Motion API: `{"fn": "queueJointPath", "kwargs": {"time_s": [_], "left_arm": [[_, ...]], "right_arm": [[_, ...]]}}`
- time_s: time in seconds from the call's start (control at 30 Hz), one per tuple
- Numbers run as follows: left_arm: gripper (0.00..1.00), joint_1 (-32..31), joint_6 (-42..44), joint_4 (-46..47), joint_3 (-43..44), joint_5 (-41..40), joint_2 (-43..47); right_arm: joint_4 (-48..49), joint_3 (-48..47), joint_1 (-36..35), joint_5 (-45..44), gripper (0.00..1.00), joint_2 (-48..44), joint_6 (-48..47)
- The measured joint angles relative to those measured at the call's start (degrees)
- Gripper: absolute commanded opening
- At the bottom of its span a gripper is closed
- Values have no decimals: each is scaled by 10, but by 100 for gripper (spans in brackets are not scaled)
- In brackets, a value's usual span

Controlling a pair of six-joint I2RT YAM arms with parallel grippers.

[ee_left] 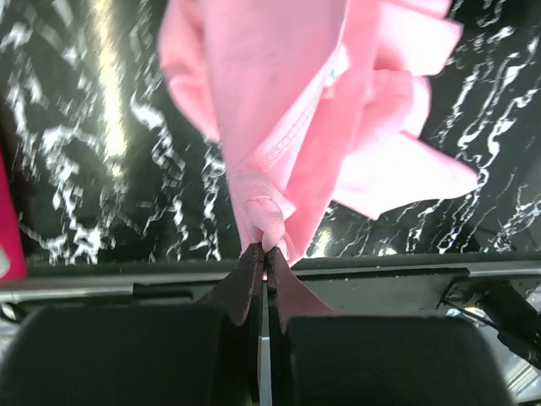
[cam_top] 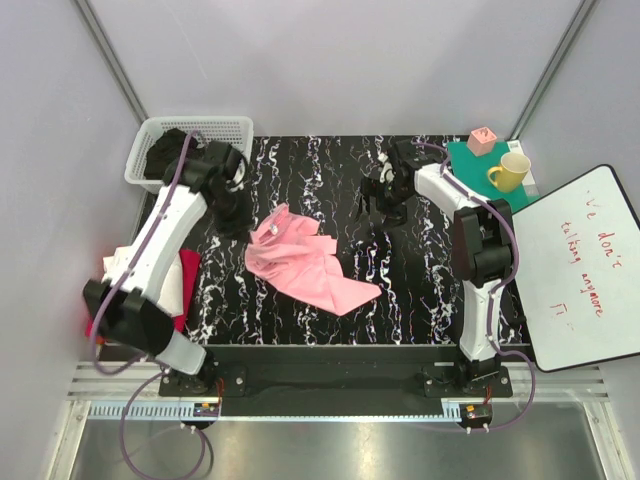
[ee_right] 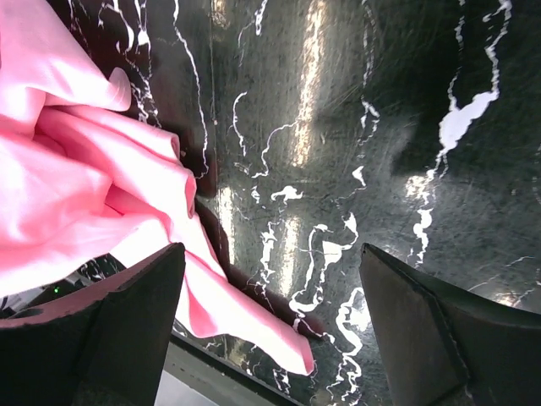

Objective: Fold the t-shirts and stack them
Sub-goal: Flatten out the tshirt

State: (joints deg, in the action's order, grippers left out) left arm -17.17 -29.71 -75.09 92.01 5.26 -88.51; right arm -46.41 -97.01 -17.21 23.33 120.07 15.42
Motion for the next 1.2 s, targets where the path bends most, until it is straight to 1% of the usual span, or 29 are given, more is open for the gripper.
{"fn": "queueJointPath", "kwargs": {"time_s": [0.13,0.3,0.37,0.4,0.47,0.57,0.67,0.8,0.83,0.87,0.93,0.97,1.0,1.2], "left_arm": [[0,7,-36,-3,-98,-11,129],[0,13,-100,-16,-243,7,316],[0,13,-126,-30,-296,12,361],[0,13,-138,-32,-320,12,375],[0,13,-155,-39,-354,10,384],[0,13,-170,-39,-382,3,380],[0,13,-176,-35,-389,-2,375],[0,13,-181,-33,-397,-9,381],[0,13,-182,-33,-400,-11,383],[0,13,-182,-33,-401,-12,383],[0,13,-183,-32,-401,-15,384],[0,13,-183,-32,-401,-16,385],[0,13,-184,-32,-401,-17,386],[0,13,-184,-32,-401,-22,386]], "right_arm": [[-3,2,-5,4,89,0,0],[-8,-2,-19,20,88,4,0],[-11,-15,-27,34,81,14,1],[-13,-23,-31,41,74,22,1],[-15,-41,-42,56,72,39,3],[-16,-70,-68,84,73,71,5],[-17,-85,-101,105,73,94,4],[-26,-86,-135,126,72,102,4],[-28,-87,-140,131,71,102,4],[-30,-87,-143,135,68,102,4],[-30,-88,-146,139,66,103,3],[-30,-88,-147,139,61,104,3],[-30,-88,-148,139,59,105,3],[-33,-106,-155,138,57,142,7]]}}
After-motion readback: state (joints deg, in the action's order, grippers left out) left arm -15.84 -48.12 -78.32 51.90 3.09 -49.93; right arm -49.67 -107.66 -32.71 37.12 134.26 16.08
